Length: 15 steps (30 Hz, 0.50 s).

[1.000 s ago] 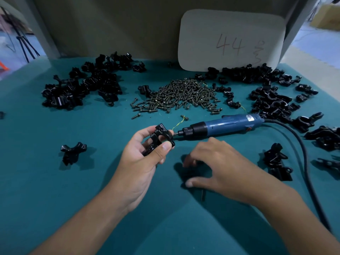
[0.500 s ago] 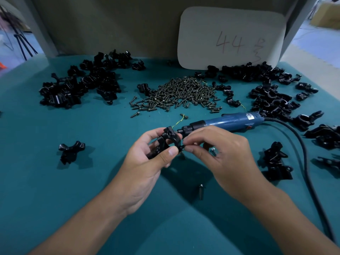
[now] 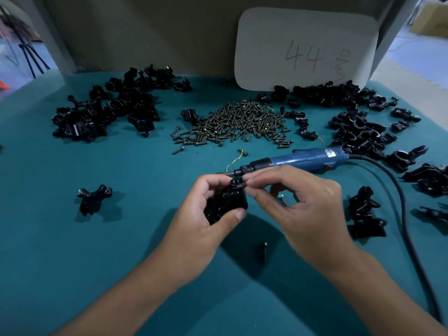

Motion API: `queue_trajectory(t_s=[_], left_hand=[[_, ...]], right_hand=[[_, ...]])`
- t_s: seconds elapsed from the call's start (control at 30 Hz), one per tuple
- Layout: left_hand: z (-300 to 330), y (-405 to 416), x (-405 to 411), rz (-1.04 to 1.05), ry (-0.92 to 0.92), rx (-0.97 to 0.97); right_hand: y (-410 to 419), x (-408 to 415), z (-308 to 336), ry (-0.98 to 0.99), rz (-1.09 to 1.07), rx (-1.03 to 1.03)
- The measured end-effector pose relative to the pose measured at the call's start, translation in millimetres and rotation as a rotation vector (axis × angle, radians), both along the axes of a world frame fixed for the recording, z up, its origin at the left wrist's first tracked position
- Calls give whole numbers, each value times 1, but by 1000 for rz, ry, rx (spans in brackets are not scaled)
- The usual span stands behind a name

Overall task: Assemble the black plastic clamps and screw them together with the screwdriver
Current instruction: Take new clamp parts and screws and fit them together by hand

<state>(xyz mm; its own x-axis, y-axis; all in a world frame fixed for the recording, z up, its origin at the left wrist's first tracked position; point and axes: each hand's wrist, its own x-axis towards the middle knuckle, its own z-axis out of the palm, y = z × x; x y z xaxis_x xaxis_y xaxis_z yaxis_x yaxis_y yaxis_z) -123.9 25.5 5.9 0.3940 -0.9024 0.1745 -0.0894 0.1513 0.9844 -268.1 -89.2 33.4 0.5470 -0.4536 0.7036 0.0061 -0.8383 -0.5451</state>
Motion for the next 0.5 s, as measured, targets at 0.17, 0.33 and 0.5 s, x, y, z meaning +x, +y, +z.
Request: queue_trajectory(t_s=[0.17, 0.33, 0.5], left_hand=[[1, -2, 3, 32, 15, -24], [-1, 0, 2, 27, -21, -27], [-1, -1, 5, 35, -32, -28]], right_hand=[[1, 1, 0, 23, -13, -3], [5, 0, 2, 48, -27, 2], [6, 1, 4, 81, 5, 133]])
